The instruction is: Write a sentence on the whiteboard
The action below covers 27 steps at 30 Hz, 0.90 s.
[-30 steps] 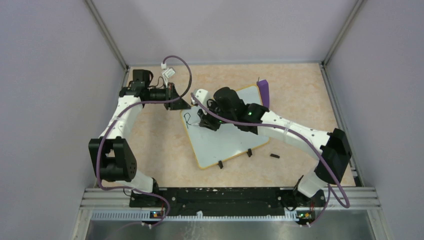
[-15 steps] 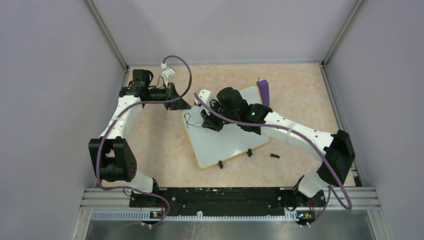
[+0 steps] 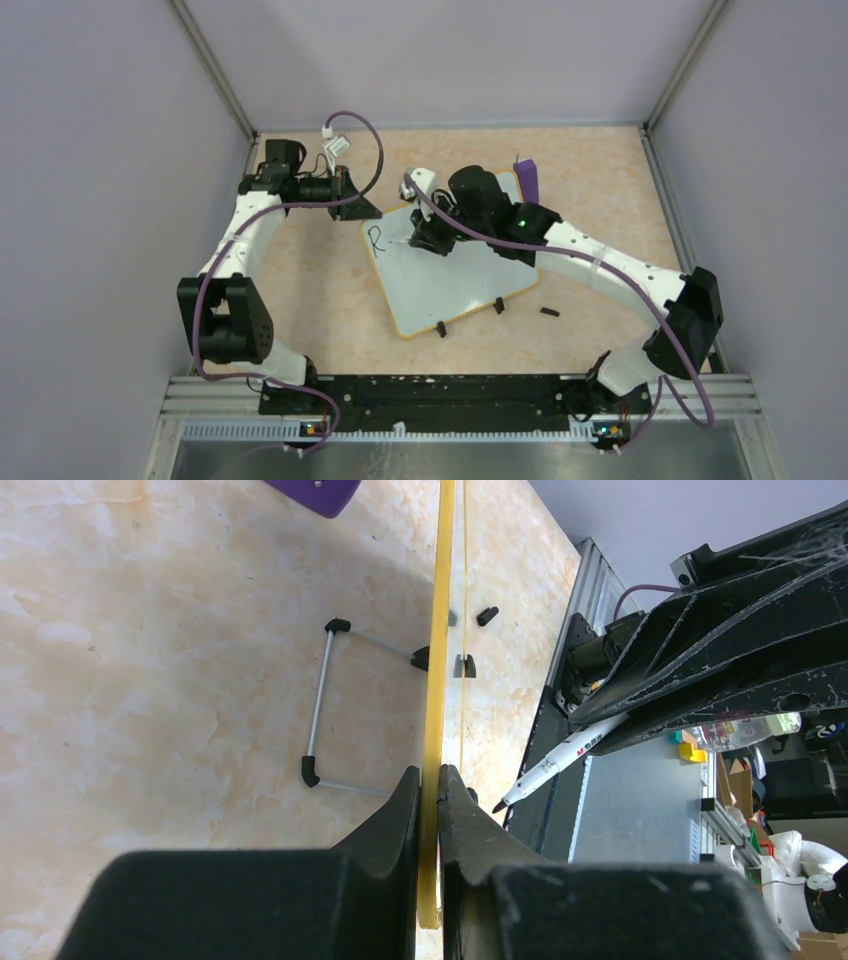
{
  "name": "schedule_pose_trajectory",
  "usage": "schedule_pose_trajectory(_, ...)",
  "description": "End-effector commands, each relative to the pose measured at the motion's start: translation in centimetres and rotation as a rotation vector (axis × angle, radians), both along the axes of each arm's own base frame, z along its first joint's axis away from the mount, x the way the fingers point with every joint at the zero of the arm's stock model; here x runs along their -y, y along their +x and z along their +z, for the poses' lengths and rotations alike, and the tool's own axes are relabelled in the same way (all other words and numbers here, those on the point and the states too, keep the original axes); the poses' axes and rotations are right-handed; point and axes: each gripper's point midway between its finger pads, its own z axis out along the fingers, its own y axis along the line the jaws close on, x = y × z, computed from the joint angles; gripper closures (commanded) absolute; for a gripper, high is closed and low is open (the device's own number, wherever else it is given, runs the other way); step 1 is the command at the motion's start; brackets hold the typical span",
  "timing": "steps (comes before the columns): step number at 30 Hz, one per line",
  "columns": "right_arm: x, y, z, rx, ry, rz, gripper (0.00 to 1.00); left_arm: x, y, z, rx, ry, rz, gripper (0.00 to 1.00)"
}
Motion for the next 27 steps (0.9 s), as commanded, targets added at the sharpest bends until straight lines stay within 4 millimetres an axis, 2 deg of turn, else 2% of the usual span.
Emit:
schedule_pose_trajectory(1, -1.1, 0.9, 3.4, 0.046, 0.088, 0.000, 1.00, 0.0, -0.4, 0.5, 0.024, 0.009, 0.008, 1.00)
schedule_pose_trajectory(21, -2.6, 1.5, 2.0, 0.037, 0.070, 0.011, 1.00, -0.1, -0.5, 0.5, 0.029, 0.010, 0.008, 1.00)
schedule_pose_trajectory(27, -2.2, 2.4, 2.1, 0.058, 0.055, -0.027, 1.00, -0.1, -0.5, 0.4, 0.030, 0.012, 0.009, 1.00)
